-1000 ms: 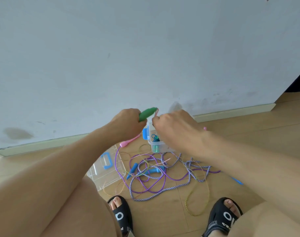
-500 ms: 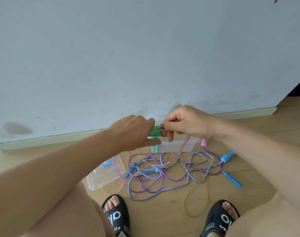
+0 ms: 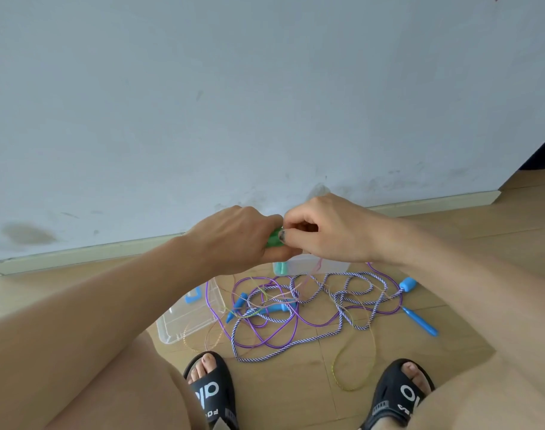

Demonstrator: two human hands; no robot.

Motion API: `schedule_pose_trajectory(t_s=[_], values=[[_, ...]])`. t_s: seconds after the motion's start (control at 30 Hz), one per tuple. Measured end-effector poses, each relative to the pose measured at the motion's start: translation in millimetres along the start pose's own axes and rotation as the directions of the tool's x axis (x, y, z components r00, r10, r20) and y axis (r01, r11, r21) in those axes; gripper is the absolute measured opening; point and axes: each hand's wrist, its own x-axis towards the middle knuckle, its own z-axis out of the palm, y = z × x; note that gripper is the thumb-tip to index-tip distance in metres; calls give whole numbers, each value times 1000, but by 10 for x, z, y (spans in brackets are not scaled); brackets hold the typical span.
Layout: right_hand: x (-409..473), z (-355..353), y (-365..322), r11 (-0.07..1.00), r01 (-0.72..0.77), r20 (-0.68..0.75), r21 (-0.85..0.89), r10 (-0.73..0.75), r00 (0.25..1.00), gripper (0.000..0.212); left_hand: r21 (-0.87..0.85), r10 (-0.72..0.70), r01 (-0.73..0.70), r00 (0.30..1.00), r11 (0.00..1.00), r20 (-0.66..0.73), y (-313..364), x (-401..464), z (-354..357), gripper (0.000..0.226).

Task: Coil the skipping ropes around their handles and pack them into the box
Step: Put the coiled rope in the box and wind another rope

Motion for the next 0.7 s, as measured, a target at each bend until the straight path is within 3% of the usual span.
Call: schedule_pose_trajectory(t_s=[0.07,0.13,0.27,0.4,0.53,0.7], values=[[-13,-31,2,999,13,-9,47,-13,1000,25,-26,21,-21,1000,999,-2,4,-7,-15,55],[-20,-78,29,979,-13,-16,203,16,1000,20,-77,24,-24,1000,997,-3,3,-19,-44,50],[42,-99,116,868,-37,-41,495,65,997,13,-163,65,-67,998,984,-18,69,-47,-96,39],[142,31,170,725,-76,-61,684,161,985,15,-363,97,-140,986,921,-135,117,-72,-165,27],[196,162,193,659,-139,-24,739,232,973,17,-472,17,-100,984,876,-177,35,-110,-144,30],[223,258,163,570,-260,87,780,314,946,26,-641,-157,-10,967,767,-203,10,-88,-155,59]])
